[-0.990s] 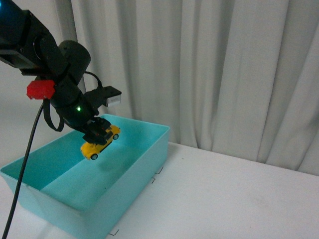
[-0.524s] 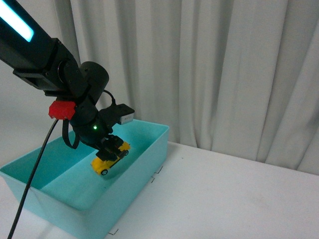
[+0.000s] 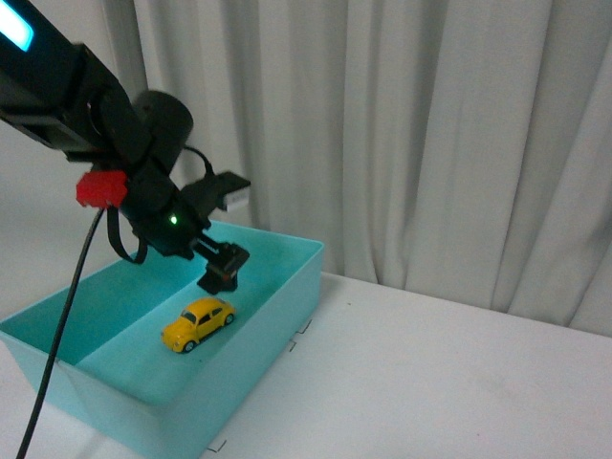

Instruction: Wind up and store yellow beetle toy

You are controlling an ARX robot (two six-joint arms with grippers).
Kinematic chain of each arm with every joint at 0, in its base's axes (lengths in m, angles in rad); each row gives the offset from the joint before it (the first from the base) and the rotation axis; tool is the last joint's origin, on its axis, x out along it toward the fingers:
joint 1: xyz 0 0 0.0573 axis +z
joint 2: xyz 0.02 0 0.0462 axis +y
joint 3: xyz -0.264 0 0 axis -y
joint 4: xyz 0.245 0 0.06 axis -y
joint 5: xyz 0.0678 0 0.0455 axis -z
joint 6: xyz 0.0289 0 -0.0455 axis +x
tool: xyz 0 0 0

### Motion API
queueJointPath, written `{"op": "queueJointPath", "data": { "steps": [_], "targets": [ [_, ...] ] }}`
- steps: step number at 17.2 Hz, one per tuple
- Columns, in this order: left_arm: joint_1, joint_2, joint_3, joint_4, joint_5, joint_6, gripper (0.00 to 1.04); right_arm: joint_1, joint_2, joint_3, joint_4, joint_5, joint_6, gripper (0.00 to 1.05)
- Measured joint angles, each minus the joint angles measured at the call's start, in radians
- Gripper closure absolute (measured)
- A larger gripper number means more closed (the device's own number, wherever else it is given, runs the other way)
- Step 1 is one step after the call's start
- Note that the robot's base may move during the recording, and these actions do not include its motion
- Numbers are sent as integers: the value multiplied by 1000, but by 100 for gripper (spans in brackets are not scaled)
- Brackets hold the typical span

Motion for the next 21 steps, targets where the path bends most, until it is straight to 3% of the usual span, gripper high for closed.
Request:
{"op": "queueJointPath", "data": {
  "steps": [5, 6, 7, 9, 14, 18, 19, 21],
  "targets": [
    [20, -344, -125, 48, 129, -14, 7, 0, 0, 0, 0, 0, 0, 7],
    [19, -412, -204, 208, 153, -66, 10, 0, 0, 0, 0, 0, 0, 7],
    [5, -544, -371, 488, 137, -192, 23, 0, 0, 0, 1, 0, 0, 7],
    [-47, -828, -626, 751, 113, -404, 46, 0, 0, 0, 0, 0, 0, 7],
    [-113, -1003, -987, 871, 35, -494, 102, 0, 0, 0, 0, 0, 0, 7],
    [-159, -1154, -1118, 896, -8, -499, 103, 0, 0, 0, 1, 0, 0, 7],
    [-222, -1194, -1163, 880, -70, -501, 103, 0, 0, 0, 0, 0, 0, 7],
    [-225, -1297, -1213, 856, -76, -500, 103, 0, 0, 0, 0, 0, 0, 7]
  ]
}}
